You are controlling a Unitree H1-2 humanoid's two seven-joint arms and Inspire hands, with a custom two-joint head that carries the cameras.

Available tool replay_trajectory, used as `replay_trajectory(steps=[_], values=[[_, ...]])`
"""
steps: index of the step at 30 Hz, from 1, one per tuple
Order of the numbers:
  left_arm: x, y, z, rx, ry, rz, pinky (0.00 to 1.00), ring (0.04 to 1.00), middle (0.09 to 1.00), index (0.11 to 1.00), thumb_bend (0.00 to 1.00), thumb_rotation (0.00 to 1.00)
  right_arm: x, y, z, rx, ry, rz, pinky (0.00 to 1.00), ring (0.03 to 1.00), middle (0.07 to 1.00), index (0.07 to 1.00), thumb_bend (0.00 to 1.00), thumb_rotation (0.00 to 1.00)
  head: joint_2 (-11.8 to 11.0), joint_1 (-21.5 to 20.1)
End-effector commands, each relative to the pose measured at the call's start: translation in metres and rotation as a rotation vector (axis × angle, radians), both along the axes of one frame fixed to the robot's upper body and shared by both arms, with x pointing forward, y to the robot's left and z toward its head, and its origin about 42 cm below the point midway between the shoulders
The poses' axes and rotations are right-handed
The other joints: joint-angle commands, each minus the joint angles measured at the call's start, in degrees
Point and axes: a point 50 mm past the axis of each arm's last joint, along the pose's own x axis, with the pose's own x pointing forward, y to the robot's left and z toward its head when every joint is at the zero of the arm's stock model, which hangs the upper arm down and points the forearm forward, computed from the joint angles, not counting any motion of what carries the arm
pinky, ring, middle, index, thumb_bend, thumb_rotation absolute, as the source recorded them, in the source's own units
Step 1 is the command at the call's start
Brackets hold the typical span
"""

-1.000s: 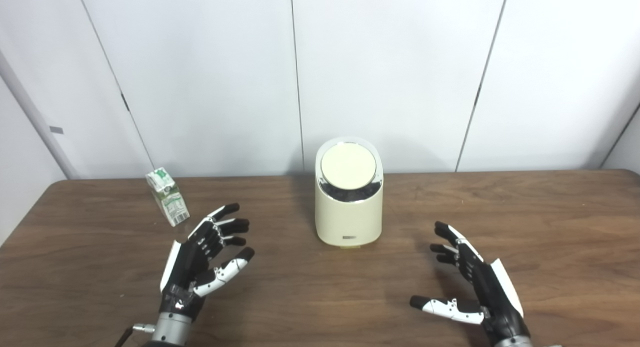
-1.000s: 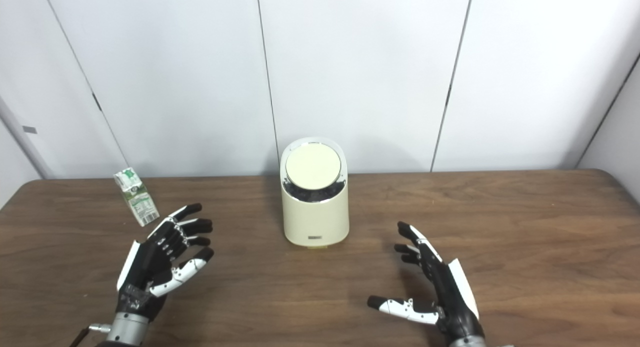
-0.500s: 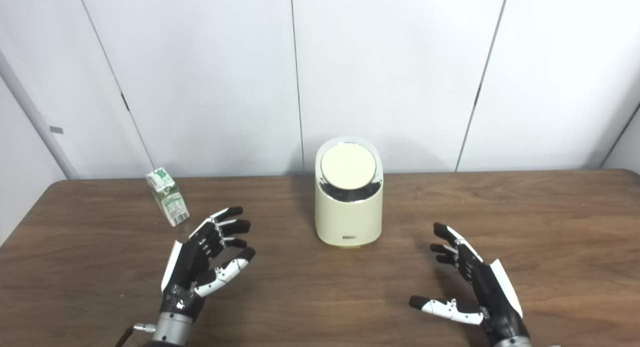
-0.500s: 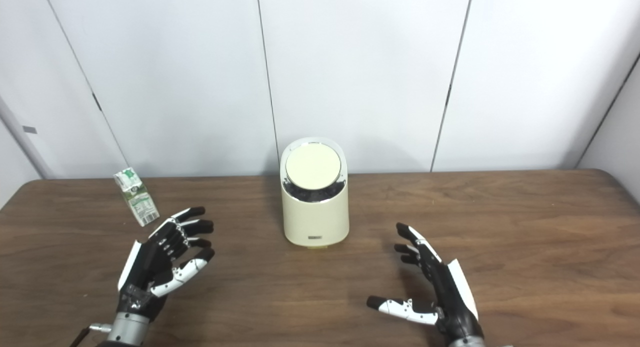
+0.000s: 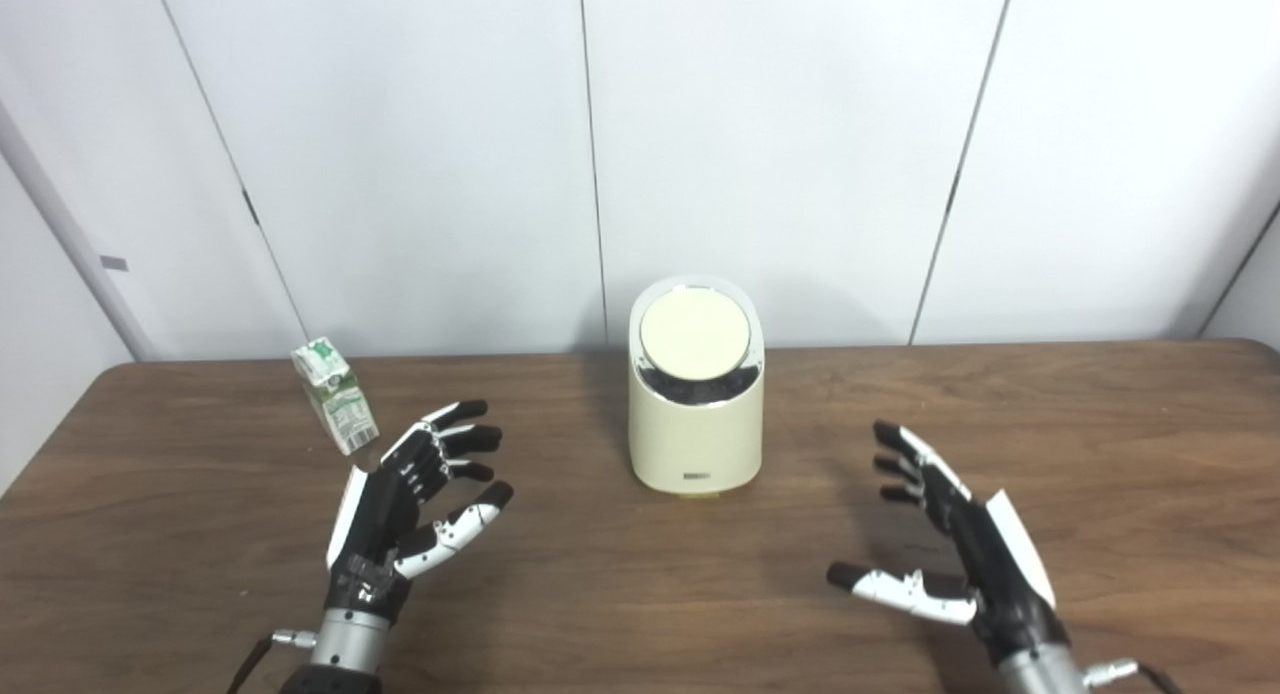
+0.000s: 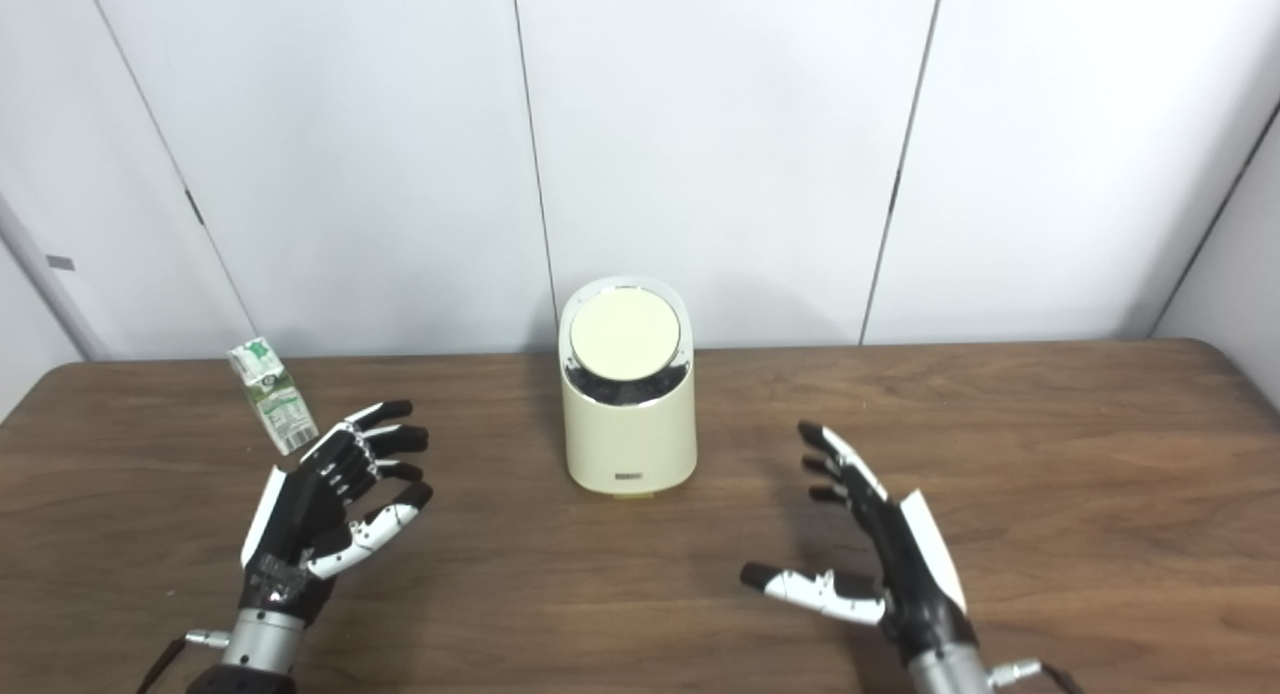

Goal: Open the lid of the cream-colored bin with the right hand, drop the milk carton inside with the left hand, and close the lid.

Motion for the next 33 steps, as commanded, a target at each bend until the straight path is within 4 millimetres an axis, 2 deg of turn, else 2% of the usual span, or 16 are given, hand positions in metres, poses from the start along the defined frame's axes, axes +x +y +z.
replay_trajectory(steps=[1,7,9,13,18,23,26,33], values=[[-0.017,-0.001,-0.039,-0.016,0.107,0.008,0.61,0.723,0.699,0.795,0.55,0.07,0.018,0.000,0.032,-0.033,-0.099,0.015,0.75,0.873,0.921,0.930,0.74,0.35,-0.02,-0.15],[-0.015,-0.001,-0.041,-0.006,0.112,0.005,0.61,0.721,0.706,0.797,0.55,0.07,0.040,0.003,0.070,-0.112,-0.064,0.011,0.78,0.888,0.935,0.966,0.80,0.44,-0.61,-0.21],[-0.014,-0.001,-0.041,-0.008,0.115,0.008,0.62,0.723,0.706,0.795,0.55,0.08,0.047,0.006,0.082,-0.137,-0.077,0.001,0.77,0.884,0.932,0.966,0.80,0.45,-0.64,-0.28],[-0.013,-0.003,-0.042,-0.006,0.113,0.012,0.62,0.720,0.704,0.799,0.55,0.05,0.061,0.013,0.106,-0.160,-0.110,-0.026,0.82,0.918,0.930,0.961,0.82,0.44,-0.71,-0.23],[-0.013,-0.005,-0.042,-0.013,0.114,0.006,0.62,0.727,0.704,0.799,0.54,0.05,0.081,0.028,0.137,-0.197,-0.146,-0.030,0.86,0.956,0.985,0.967,0.82,0.47,-0.79,-0.17],[-0.013,-0.005,-0.041,-0.014,0.115,0.004,0.63,0.737,0.710,0.806,0.53,0.02,0.093,0.042,0.162,-0.210,-0.134,-0.019,0.75,0.879,0.934,0.971,0.80,0.50,-0.62,-0.09],[-0.013,-0.005,-0.042,-0.019,0.113,-0.002,0.63,0.739,0.709,0.806,0.53,0.02,0.099,0.049,0.172,-0.214,-0.120,-0.016,0.76,0.879,0.937,0.972,0.81,0.51,-0.61,-0.09],[-0.012,-0.004,-0.043,-0.017,0.111,-0.003,0.61,0.730,0.706,0.802,0.54,0.05,0.116,0.069,0.192,-0.267,-0.125,-0.011,0.68,0.847,0.938,0.971,0.83,0.47,-0.69,-0.17]])
